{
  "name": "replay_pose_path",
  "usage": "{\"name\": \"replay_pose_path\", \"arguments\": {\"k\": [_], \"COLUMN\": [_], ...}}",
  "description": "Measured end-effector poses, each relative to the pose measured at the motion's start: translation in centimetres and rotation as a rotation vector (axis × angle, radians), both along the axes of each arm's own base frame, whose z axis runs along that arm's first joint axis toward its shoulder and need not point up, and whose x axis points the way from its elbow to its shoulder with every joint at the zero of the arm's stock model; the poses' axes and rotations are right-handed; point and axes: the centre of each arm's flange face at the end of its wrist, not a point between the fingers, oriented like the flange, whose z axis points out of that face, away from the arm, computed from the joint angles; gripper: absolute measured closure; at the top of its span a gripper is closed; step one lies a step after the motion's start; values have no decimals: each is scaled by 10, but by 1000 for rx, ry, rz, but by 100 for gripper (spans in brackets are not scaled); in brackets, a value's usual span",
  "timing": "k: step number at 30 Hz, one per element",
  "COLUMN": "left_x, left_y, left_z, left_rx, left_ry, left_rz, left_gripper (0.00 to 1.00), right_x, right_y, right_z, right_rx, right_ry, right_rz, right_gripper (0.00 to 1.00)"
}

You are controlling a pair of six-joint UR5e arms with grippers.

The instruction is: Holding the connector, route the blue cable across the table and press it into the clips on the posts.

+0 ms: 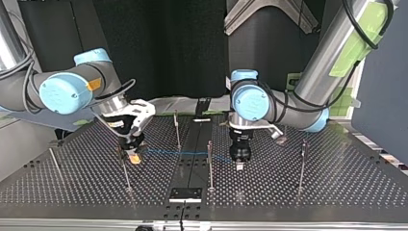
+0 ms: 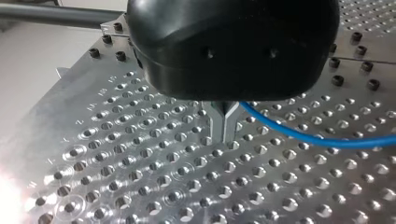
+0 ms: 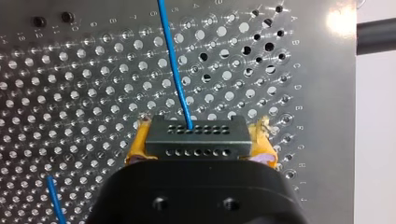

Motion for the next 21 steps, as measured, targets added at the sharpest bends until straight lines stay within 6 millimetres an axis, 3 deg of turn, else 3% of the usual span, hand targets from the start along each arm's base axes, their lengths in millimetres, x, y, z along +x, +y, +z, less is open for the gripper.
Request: {"name": "replay_pose_path", "arguments": {"k": [3,5,6,8,9,10,11,21], "left_x": [-2,-4,-5,-8,-10,-12,-15,-49], "left_y": [0,0,-1,-1,-1,-2,-3,-12], "left_z": [-2,-2,-3,-3,-2,-1,0,17], "left_rx": [4,10,13,24,29,35,42,55], "left_ry": [16,29,35,50,56,61,69,110], "left_rz": [7,7,7,6,6,5,4,-16], "left_gripper": [93,64,64,27,27,9,0,0], "right_x": [0,0,0,0,0,0,1,1], "right_y": [0,-1,-1,-2,-2,-2,-3,-4], "right_z": [0,-1,-1,-3,-4,-5,-6,-9], "right_rx": [0,1,1,4,4,5,6,10], "right_ry": [1,2,2,3,4,4,5,7], "right_rz": [0,0,0,0,-1,-1,-1,-1], "right_gripper": [100,100,100,100,100,100,100,100]}}
